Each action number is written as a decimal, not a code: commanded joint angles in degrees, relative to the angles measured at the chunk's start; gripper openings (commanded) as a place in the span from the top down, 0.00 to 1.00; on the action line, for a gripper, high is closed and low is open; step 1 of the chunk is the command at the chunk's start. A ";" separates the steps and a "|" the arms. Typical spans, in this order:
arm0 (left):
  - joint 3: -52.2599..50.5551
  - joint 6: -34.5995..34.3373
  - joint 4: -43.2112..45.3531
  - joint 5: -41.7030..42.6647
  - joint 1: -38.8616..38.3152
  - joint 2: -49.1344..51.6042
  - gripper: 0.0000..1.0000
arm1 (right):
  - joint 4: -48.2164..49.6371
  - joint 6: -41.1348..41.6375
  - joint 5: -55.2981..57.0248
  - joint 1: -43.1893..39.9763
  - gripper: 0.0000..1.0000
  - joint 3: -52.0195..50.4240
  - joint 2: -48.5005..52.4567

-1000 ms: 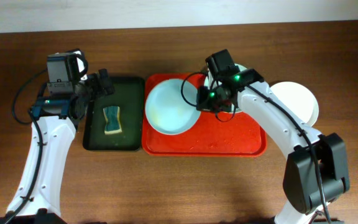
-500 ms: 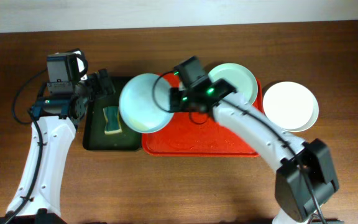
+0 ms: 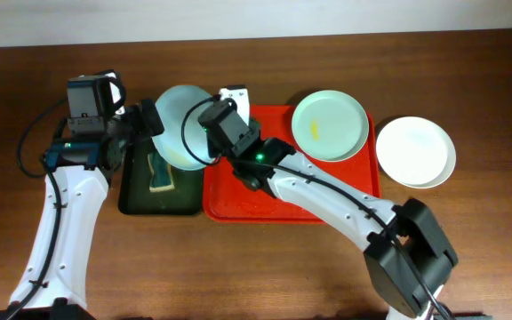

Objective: Clean dirty plates on tray and stack at the side
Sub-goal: 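Lift the scrubbed blue plate with the right gripper and tilt it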

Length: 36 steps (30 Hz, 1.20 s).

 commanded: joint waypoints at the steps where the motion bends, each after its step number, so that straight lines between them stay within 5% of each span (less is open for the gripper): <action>1: 0.52 0.07 0.07 0.04 0.09 -0.07 0.01 | 5.35 -7.17 3.89 0.31 0.96 1.18 0.28; 14: 0.52 0.07 0.07 0.04 0.09 -0.07 0.01 | 22.36 -30.27 3.82 0.31 0.96 1.20 1.81; 18: 0.52 0.07 0.09 0.02 0.09 -0.07 0.01 | 19.50 -29.81 3.63 0.31 0.96 1.20 1.81; 23: 0.52 0.07 0.07 0.02 0.09 -0.07 0.01 | 12.94 -22.21 -6.49 -2.75 0.61 1.27 1.77; 26: 0.52 0.07 0.07 0.04 0.09 -0.07 0.01 | 7.98 -19.15 -18.21 -7.02 0.50 2.40 0.96; 36: 0.52 0.07 0.07 0.04 0.09 -0.07 0.01 | -16.15 -10.40 -32.26 -21.11 0.50 5.84 0.85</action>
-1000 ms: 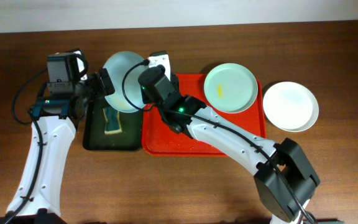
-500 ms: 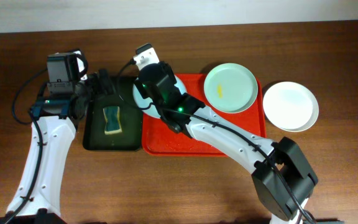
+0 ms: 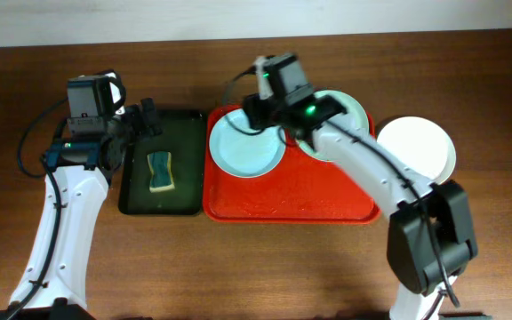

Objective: Clean dirty plates on tray and stack at the side
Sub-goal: 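Lift the scrubbed blue plate with the right gripper and tilt it, then swing the held blue plate leftward over the black tray with the right gripper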

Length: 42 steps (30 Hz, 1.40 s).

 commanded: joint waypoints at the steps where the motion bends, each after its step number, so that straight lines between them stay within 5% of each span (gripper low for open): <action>1: 0.52 0.07 0.07 0.02 0.09 -0.07 0.00 | -5.68 2.69 -4.09 -3.58 0.51 0.74 0.00; 9: 0.52 0.07 0.07 0.02 0.09 -0.07 0.01 | -8.85 2.93 0.50 -4.20 0.60 -3.91 0.35; 25: 0.52 0.07 0.07 0.04 0.09 -0.07 0.01 | -4.13 5.68 0.33 -4.13 0.63 -7.04 11.15; 30: 0.52 0.07 0.07 0.02 0.09 -0.07 0.01 | -2.64 5.68 -2.95 -4.22 0.96 -6.88 11.58; 42: 0.52 0.07 0.09 0.04 0.09 -0.07 0.01 | -13.68 6.73 -9.64 -4.28 0.96 6.05 6.49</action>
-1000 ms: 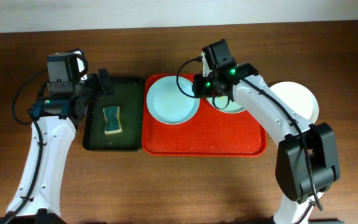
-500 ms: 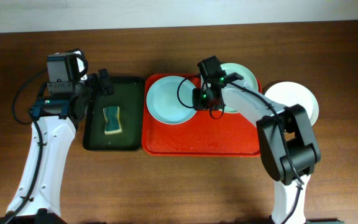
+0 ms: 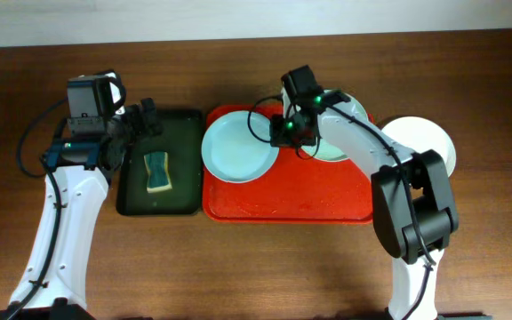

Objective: Clean dirty plates on tray and stack at the side
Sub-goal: 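Swing the held blue plate leftward over the black tray with the right gripper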

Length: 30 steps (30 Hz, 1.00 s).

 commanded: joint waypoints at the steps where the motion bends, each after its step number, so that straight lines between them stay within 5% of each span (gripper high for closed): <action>1: 0.52 0.07 0.09 0.02 0.09 -0.07 0.01 | -3.15 0.55 -2.43 0.44 0.96 5.16 -4.09; 9: 0.52 0.07 0.09 0.02 0.09 -0.07 0.01 | -4.33 1.44 0.72 3.61 0.96 10.62 -4.22; 22: 0.52 0.07 0.09 0.04 0.09 -0.07 0.01 | 9.07 1.38 33.99 18.08 0.96 10.56 -1.49; 30: 0.52 0.07 0.09 0.04 0.09 -0.07 0.00 | 23.87 -18.86 55.39 25.75 0.96 10.56 -1.49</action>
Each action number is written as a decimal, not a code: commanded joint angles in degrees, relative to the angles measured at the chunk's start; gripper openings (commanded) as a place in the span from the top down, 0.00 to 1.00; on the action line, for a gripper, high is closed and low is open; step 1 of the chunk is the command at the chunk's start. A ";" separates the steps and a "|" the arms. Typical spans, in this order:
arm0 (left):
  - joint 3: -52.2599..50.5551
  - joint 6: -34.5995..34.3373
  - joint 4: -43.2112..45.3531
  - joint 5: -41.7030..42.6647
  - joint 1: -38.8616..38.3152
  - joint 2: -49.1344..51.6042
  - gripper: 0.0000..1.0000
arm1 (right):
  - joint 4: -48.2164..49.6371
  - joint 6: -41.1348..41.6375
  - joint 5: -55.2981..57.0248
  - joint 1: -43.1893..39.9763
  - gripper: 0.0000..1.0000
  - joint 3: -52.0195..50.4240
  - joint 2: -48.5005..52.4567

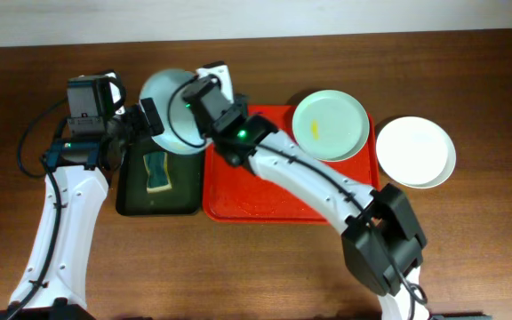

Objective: Clean dirty plates on tray and stack at the side
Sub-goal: 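Swing the held blue plate leftward over the black tray with the right gripper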

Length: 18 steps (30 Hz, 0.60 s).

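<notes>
A pale green plate (163,96) hangs tilted above the far end of the dark green tray (132,200). My right gripper (196,96) is shut on its right rim, with the arm reaching in across the red tray (274,200). My left gripper (149,117) sits at the plate's lower left rim, open, its fingers partly covered by the plate. A blue-green sponge (156,172) lies in the dark tray. On the red tray's far right rests a second green plate (330,124) with a yellow smear. White plates (416,151) are stacked on the table right of the red tray.
The two trays stand side by side in the middle of the brown table. The right arm (327,191) spans the red tray diagonally. The left arm (65,213) runs down the table's left side.
The right gripper was at the right rim of the pale green plate lying at the red tray's left end. Now it holds that plate tilted above the dark tray, beside the left gripper.
First the plate hung between both grippers over the dark tray's right edge. Then it lay flat at the left of the red tray with the right gripper at its far rim, then at its right rim. Now it is raised by the left gripper again.
</notes>
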 commanded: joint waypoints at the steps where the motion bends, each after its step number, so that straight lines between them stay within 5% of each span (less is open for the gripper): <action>1: 0.52 0.07 0.09 0.02 0.09 -0.07 0.01 | 5.92 -14.29 13.62 2.84 0.96 1.14 0.44; 9: 0.52 0.07 0.07 0.02 0.09 -0.07 0.01 | 19.71 -29.53 18.18 5.07 0.96 1.14 0.42; 18: 0.52 0.07 0.07 0.04 0.09 -0.07 0.01 | 25.79 -32.52 19.93 5.75 0.96 1.16 0.31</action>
